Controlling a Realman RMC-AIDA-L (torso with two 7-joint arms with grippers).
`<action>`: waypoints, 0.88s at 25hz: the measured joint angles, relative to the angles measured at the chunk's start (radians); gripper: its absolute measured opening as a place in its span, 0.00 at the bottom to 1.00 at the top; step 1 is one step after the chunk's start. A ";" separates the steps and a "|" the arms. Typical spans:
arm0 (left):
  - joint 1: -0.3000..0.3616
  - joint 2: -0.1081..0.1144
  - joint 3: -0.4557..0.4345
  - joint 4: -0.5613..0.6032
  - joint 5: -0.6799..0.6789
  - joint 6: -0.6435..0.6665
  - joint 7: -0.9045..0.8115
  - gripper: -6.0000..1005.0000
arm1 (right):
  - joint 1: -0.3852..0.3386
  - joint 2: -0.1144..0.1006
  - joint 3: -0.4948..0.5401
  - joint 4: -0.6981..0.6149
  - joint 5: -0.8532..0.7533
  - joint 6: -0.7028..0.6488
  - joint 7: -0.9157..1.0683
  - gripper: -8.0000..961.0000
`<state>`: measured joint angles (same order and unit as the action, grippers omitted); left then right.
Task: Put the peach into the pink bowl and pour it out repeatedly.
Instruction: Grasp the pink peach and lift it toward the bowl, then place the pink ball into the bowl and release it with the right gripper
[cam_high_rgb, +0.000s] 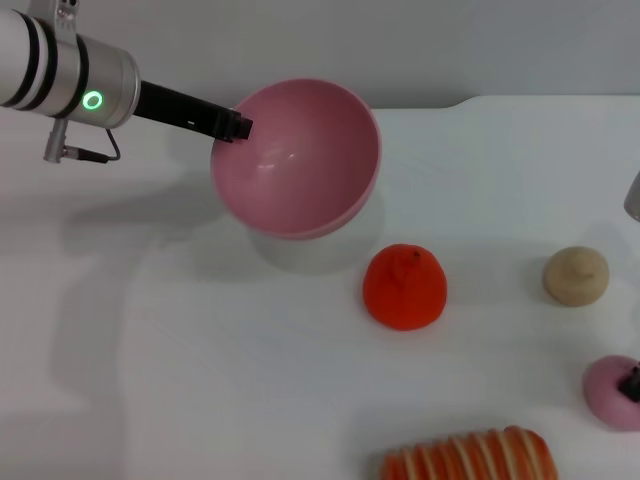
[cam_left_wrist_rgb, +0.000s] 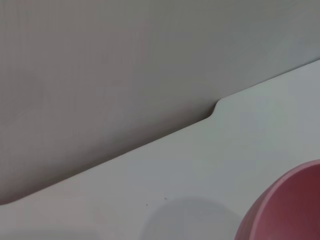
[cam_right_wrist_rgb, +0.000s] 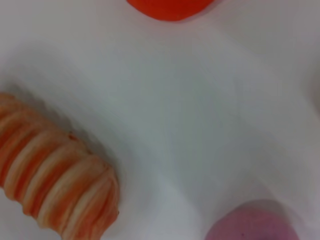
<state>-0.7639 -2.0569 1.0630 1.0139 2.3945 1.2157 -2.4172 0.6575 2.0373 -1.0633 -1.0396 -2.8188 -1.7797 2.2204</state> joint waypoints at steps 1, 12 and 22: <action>0.001 0.000 0.000 0.000 0.000 0.001 0.000 0.05 | -0.002 0.000 0.001 -0.004 0.000 0.000 -0.001 0.11; 0.006 0.000 0.000 0.000 0.000 0.011 0.001 0.05 | -0.019 0.008 0.153 -0.277 0.139 -0.073 -0.004 0.04; -0.003 0.000 0.016 -0.002 0.000 0.049 -0.004 0.05 | 0.065 0.007 0.255 -0.569 0.453 -0.061 0.003 0.04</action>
<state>-0.7664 -2.0569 1.0785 1.0124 2.3947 1.2645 -2.4214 0.7229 2.0448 -0.8085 -1.6084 -2.3660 -1.8403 2.2233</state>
